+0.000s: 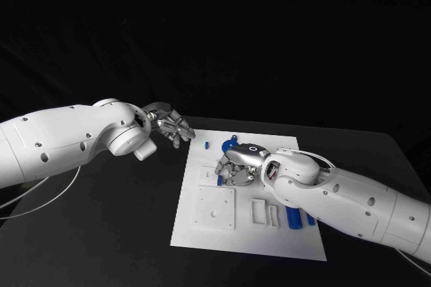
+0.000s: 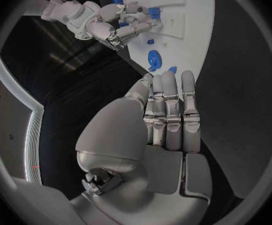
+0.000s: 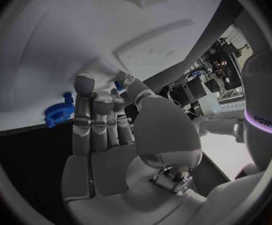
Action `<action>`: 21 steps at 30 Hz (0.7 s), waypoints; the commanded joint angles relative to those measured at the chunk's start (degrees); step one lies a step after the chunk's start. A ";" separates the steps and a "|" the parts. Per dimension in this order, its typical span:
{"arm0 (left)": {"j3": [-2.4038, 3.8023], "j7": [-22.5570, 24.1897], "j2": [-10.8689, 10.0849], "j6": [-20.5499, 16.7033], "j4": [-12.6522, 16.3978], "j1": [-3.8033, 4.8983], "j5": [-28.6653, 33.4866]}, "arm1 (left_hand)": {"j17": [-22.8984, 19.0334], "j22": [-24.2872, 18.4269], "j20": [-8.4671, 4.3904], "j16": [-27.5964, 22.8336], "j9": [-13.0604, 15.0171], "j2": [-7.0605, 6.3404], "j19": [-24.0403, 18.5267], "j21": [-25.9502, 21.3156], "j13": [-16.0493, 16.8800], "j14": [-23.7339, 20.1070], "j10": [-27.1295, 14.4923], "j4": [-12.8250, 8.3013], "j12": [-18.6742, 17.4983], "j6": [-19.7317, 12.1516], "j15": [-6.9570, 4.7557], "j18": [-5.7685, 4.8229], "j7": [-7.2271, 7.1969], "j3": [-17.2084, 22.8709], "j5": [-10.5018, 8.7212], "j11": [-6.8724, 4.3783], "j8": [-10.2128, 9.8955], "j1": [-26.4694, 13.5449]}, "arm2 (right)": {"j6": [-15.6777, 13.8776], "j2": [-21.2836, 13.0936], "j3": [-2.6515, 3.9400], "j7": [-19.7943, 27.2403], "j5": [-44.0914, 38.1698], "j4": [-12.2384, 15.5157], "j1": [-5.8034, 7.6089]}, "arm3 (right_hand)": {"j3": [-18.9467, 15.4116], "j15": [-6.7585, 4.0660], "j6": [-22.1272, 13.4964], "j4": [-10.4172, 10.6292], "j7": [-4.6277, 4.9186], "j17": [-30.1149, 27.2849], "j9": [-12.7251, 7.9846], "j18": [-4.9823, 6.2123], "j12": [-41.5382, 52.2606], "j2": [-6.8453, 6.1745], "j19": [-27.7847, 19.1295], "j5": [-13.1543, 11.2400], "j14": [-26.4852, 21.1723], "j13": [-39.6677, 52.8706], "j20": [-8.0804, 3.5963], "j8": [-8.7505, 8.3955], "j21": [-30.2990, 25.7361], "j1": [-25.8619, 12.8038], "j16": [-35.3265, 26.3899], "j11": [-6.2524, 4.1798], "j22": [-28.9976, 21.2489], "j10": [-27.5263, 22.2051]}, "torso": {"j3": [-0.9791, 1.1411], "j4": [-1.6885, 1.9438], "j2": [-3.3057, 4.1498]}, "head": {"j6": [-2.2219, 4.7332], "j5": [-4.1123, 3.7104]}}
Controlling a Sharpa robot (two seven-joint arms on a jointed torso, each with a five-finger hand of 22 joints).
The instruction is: Assemble the parts on the task board
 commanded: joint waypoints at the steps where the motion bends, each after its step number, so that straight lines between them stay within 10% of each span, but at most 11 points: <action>1: 0.00 -0.04 0.06 0.07 0.05 0.06 0.75 | 0.07 0.06 0.15 -0.20 -0.06 0.00 0.24 -0.35 -0.06 0.10 -0.20 0.00 -0.35 -0.26 0.31 -0.51 0.04 0.40 0.27 0.08 0.29 0.48 | -1.97 0.15 -0.01 -0.88 -0.49 -0.17 -0.02 | -1.22 0.27 -0.55 0.27 0.27 0.07 -0.07 -0.38 -0.29 -0.06 2.48 0.00 0.17 -0.11 0.08 -0.06 -0.35 -0.20 -0.05 0.36 1.54 -0.06 | 0.02 0.02 0.00 | 0.00 0.03; 21: -0.09 -0.47 0.02 0.67 -0.52 0.07 0.92 | 0.12 1.10 0.21 -0.39 -0.15 0.14 0.07 -0.63 -0.14 -0.04 -0.40 -0.62 -0.37 -0.44 0.36 -0.40 0.16 0.63 0.32 0.14 0.48 0.77 | 0.87 0.04 -0.01 0.88 0.30 0.07 -0.02 | -3.18 -0.20 -0.86 -0.65 -0.40 -0.04 -0.05 -0.81 -0.39 0.38 2.34 -1.13 0.01 -0.23 -0.28 -0.06 -0.16 0.80 -0.22 -0.34 1.51 -0.21 | -0.02 0.01 -0.01 | -0.08 0.09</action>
